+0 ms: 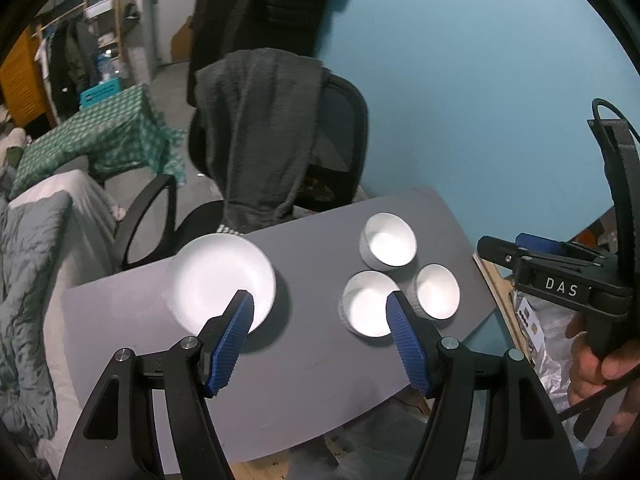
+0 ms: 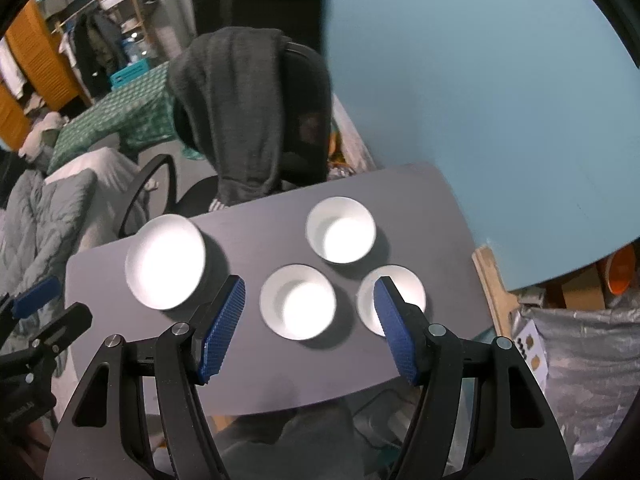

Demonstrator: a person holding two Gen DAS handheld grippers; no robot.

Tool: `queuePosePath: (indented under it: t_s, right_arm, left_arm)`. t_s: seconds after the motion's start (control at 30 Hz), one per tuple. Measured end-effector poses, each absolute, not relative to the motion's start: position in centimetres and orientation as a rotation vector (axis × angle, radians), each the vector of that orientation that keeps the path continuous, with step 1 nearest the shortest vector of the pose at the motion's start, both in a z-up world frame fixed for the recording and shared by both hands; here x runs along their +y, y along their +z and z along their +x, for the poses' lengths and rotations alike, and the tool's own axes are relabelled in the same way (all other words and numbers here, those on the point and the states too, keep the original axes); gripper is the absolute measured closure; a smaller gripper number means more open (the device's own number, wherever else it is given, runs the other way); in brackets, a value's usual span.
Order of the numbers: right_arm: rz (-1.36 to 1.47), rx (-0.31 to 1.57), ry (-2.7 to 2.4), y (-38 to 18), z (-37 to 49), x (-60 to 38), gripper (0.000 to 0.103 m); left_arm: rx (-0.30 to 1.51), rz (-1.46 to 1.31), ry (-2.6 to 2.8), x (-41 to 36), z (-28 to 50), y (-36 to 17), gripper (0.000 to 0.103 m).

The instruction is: Organize plates and bowls

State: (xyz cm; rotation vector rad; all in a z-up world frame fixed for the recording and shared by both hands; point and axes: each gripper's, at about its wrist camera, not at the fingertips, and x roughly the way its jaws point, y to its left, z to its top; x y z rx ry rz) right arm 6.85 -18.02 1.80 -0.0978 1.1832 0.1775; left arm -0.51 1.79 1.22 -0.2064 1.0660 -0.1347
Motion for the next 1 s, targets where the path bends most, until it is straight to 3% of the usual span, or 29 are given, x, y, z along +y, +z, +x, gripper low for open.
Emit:
queuePosePath:
  t_s: [1.0]
  right_arm:
    - [-0.061, 1.285, 0.172, -1.4, 12.8, -25.5, 0.037]
  left_arm:
    - [1.185, -0.183, -0.174, -7.0, 6.9, -2.0, 0.033]
